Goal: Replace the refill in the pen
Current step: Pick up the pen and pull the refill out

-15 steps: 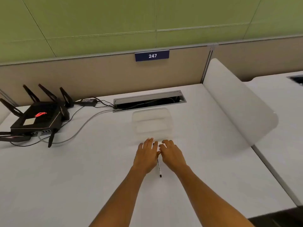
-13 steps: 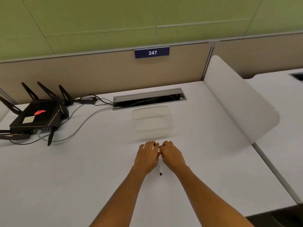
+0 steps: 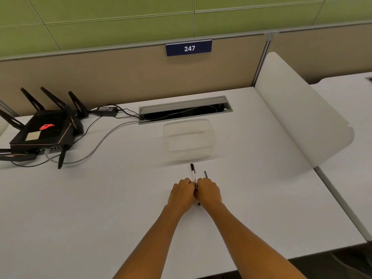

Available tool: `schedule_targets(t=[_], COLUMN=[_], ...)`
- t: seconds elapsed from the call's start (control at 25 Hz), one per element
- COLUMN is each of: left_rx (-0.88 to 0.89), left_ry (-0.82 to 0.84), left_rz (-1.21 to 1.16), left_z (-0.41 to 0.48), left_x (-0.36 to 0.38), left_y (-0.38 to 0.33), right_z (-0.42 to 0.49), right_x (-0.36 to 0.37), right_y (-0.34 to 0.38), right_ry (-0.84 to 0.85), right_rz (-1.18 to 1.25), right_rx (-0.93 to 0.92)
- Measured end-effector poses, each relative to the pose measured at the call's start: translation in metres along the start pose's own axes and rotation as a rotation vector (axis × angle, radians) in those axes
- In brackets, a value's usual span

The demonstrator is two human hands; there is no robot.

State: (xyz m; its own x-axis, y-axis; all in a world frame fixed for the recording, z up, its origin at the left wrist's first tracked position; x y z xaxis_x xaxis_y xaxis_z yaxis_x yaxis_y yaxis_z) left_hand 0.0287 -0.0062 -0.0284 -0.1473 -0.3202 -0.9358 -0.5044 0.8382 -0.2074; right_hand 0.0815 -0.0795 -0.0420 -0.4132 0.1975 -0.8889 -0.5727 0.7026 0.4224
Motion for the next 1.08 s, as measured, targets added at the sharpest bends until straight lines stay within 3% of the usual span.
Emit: schedule_targets(t=[0.2, 0.36, 0.48, 0.6, 0.72, 0.88, 0.96, 1.08], left_rx=[-0.237, -0.604, -0.748, -0.789, -0.797, -0.799, -0.798, -0.772], left_ry=[0.037, 0.157, 0.267, 0.294, 0.318, 0.334, 0.338, 0.337], left_rz=[-0.324, -0.951, -1.326, -1.449, -1.591, -1.72, -1.758, -1.799], left_z=[0.004, 0.008, 0.005, 0.002, 0.0, -0.002, -0.004, -0.007], left_x=[-0.007, -0.008, -0.007, -0.011, -0.016, -0.017, -0.016, -0.017], left_y=[0.006, 0.022, 0.025, 0.027, 0.027, 0.033, 0.034, 0.034], right_z=[0.001, 0.002, 0.004, 0.004, 0.003, -0.006, -0.012, -0.018], right_x=[-0.003, -0.012, -0.021, -0.028, -0.036, -0.041, -0.038, -0.036], right_y=[-0.002, -0.003, -0.001, 0.0, -0.007, -0.033, -0.04, -0.037], right_ry=[-0.008, -0.065, -0.11, -0.115, -0.186, -0.246, -0.137, -0.016], right_rz=[0.121, 0.208, 0.217, 0.221, 0.373, 0.714, 0.897, 1.044], right_rx=[0.105, 0.011, -0.091, -0.179, -0.144, 0.16, 0.31, 0.378])
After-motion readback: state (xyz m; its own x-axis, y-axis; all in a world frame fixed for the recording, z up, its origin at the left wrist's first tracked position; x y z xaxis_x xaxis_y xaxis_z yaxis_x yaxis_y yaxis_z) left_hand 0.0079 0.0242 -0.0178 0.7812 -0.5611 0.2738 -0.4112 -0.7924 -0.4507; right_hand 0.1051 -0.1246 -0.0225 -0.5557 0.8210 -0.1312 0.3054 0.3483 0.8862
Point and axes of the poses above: each hand's wrist, its own z-axis towards the middle knuckle, its own x-axis out of the palm, y = z × x, the point moved 5 cm from there along z, towards the middle knuckle, and after that the axes turned 15 degrees about -x, right-handed, at the moved point
